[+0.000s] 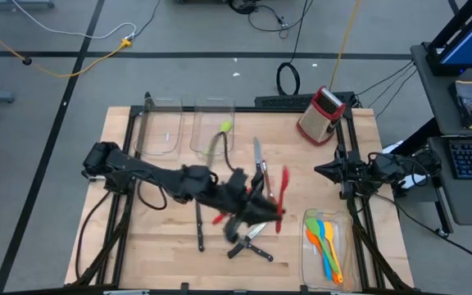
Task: Pick & Place Kitchen Items
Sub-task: Put the red serving spoon into the top right transparent bin
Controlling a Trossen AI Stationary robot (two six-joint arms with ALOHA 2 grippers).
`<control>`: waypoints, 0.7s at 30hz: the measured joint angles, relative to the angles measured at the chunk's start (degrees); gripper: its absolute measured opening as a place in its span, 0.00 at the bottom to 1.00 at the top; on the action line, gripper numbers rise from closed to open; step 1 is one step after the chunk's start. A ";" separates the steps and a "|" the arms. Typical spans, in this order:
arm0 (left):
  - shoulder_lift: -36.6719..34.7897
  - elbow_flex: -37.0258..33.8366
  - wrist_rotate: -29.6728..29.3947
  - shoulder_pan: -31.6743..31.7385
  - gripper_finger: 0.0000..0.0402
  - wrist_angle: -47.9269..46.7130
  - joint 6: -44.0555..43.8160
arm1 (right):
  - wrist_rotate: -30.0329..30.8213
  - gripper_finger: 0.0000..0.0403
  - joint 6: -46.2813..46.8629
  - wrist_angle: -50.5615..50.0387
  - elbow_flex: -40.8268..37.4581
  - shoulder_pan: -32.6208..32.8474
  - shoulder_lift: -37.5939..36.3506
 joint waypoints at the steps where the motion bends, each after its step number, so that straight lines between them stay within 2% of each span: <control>1: 0.00 0.02 -3.38 0.12 0.09 -3.44 -2.99 | 0.00 0.00 0.00 -0.01 0.00 0.01 0.00; 5: 0.03 0.01 -13.88 0.91 0.09 -19.87 -16.08 | 0.02 0.00 0.00 -0.06 0.00 0.00 0.00; 10: 0.04 0.02 -21.97 2.25 0.09 -39.14 -29.48 | 0.04 0.00 0.09 -1.04 0.00 0.00 0.00; 17: 0.03 0.02 -25.42 6.14 0.09 -61.72 -43.49 | 0.04 0.00 0.15 -2.22 0.00 0.01 0.00; 21: 0.02 0.02 -25.47 10.37 0.09 -70.88 -45.89 | 0.04 0.00 0.04 -2.29 0.00 0.01 0.00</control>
